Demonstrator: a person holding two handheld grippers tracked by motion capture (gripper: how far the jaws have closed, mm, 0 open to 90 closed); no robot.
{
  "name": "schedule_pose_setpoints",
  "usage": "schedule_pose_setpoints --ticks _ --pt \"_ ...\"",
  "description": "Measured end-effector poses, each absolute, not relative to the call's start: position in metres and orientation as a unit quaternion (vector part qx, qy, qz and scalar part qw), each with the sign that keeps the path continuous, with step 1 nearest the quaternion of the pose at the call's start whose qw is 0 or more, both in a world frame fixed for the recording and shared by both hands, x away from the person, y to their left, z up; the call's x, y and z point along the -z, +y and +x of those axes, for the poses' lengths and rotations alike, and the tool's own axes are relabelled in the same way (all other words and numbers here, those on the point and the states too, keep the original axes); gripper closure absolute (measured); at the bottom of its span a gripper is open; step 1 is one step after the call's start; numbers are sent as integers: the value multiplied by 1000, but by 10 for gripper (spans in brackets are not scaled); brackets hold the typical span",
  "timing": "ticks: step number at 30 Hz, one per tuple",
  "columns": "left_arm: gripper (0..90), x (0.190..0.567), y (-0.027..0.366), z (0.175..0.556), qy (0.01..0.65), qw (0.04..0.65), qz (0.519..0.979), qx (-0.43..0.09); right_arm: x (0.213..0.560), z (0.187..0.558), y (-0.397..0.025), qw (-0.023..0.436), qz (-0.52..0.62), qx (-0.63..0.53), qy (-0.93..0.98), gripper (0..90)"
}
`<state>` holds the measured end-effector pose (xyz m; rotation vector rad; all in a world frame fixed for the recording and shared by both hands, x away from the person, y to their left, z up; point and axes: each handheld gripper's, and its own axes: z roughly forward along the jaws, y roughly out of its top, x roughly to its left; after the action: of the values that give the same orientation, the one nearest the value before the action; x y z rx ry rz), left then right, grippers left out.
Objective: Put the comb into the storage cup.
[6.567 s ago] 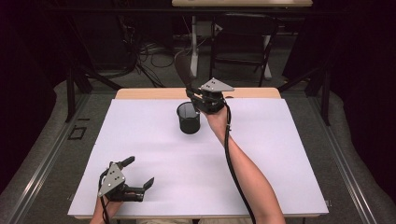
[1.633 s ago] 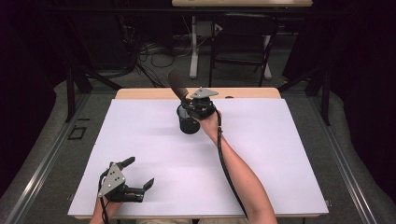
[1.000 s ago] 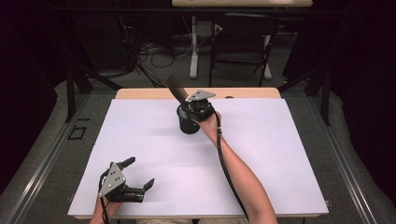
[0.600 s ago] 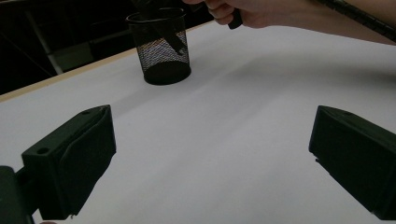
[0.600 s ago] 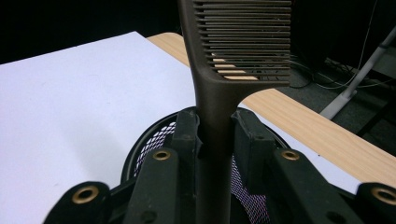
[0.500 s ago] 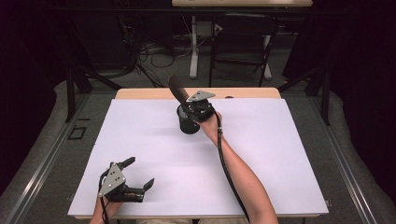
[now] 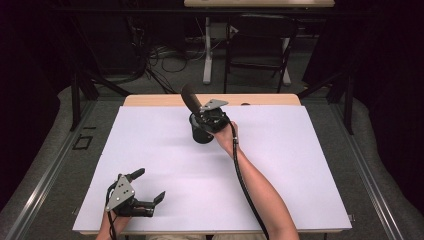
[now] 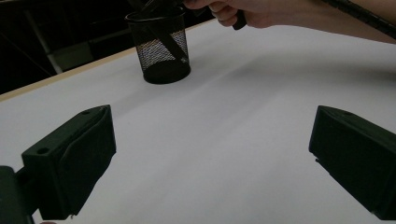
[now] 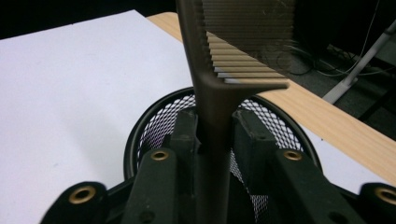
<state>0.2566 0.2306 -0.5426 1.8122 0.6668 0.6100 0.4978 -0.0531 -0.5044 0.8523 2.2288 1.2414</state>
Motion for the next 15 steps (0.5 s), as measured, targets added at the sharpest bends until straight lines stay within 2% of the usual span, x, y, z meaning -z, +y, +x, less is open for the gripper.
schedule_pose_setpoints --ticks 10,11,15 --pt "5 543 230 257 279 528 760 -256 494 490 -68 200 325 -454 805 435" --pt "5 543 230 257 278 528 760 -255 491 489 -73 187 327 -464 802 401" --pt "5 543 230 257 278 528 761 -255 487 486 -78 166 327 -472 801 347"
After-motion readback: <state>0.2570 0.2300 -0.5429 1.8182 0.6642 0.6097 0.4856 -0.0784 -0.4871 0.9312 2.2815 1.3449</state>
